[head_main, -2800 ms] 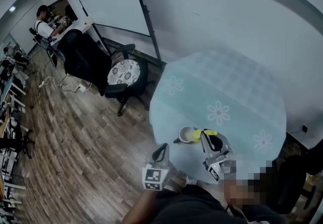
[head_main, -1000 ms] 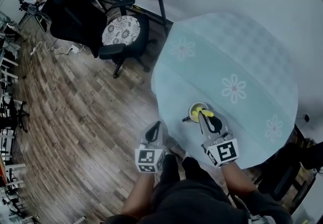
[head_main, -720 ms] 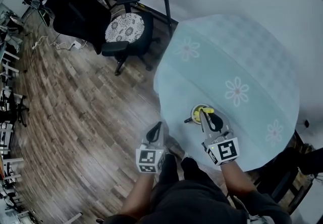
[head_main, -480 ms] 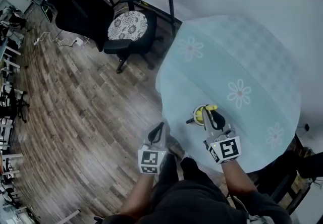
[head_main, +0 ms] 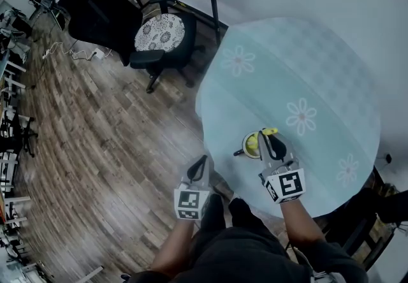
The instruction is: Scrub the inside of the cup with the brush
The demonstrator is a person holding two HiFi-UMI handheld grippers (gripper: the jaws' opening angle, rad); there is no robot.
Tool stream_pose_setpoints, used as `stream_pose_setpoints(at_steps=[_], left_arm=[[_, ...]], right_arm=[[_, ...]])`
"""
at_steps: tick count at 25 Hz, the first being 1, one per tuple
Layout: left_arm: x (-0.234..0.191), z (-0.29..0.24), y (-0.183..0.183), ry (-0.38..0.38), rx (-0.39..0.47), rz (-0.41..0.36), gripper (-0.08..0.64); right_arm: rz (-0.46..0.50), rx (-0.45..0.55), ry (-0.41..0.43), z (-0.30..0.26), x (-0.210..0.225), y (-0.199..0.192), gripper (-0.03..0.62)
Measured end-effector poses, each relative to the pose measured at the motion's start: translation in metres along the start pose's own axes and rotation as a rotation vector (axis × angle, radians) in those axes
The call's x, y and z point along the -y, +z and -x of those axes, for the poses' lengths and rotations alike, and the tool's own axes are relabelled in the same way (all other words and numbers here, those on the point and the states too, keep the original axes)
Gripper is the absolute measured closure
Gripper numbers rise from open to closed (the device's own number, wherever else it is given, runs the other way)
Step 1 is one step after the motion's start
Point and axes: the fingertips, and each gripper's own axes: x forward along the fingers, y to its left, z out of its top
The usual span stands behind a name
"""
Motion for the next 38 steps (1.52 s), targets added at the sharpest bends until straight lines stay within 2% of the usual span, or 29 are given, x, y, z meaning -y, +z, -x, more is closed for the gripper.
stream_pose_setpoints(at_steps=[8, 18, 31, 38], left_arm=[[0.015, -0.006, 0.005, -0.031, 0.008, 0.008, 0.554], [0.028, -0.006, 0.004, -0.053, 0.010, 0.001, 0.554], [0.042, 0.007, 0.002, -0.057, 0.020, -0.002, 0.554], [0.027, 0.022, 0.001, -0.027, 0.020, 0.007, 0.554]], right_arm=[[-0.017, -0.017, -0.042, 0.013, 0.018, -0.009, 0.552], [-0.021, -0.018, -0.047, 0.031, 0.014, -0.015, 0.552], [-0.020, -0.010, -0.014, 0.042, -0.005, -0.016, 0.552], [-0.001, 0.010, 0.010, 0.020, -0.019, -0.004, 0.552]])
